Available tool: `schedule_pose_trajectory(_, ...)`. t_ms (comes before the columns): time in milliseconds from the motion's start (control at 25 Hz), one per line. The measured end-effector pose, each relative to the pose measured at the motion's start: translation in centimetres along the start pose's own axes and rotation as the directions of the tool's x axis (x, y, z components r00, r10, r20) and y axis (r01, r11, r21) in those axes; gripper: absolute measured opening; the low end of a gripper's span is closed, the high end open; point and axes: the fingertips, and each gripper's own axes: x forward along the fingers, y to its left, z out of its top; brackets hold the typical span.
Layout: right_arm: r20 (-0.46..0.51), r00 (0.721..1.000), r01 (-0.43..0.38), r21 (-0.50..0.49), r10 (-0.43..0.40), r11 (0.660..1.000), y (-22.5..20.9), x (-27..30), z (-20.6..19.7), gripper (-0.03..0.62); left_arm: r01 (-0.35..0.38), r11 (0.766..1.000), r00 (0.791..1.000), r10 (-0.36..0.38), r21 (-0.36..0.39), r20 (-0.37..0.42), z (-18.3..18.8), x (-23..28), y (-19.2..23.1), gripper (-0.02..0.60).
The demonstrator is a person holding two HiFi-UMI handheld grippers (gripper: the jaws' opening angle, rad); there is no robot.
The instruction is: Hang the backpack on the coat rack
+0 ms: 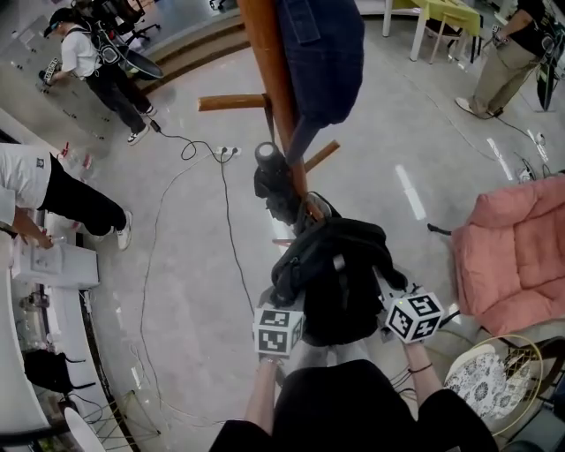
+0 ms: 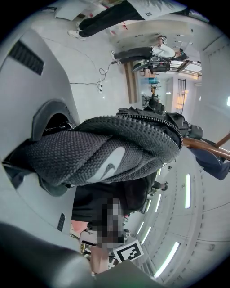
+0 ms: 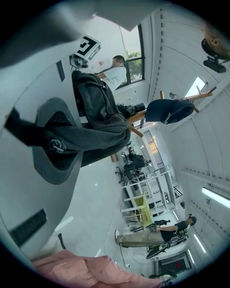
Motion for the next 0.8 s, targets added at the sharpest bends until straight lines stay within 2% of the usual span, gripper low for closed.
schedule_pose_trajectory(800,-0.081,0.996,0.031,0.021,-0.029,0.999,-3.1,3.8,-4.5,0.029,-0.017,0.999,0.997,0.013,-0.047,-0.082,-3.8,5.2,1.4,0.115)
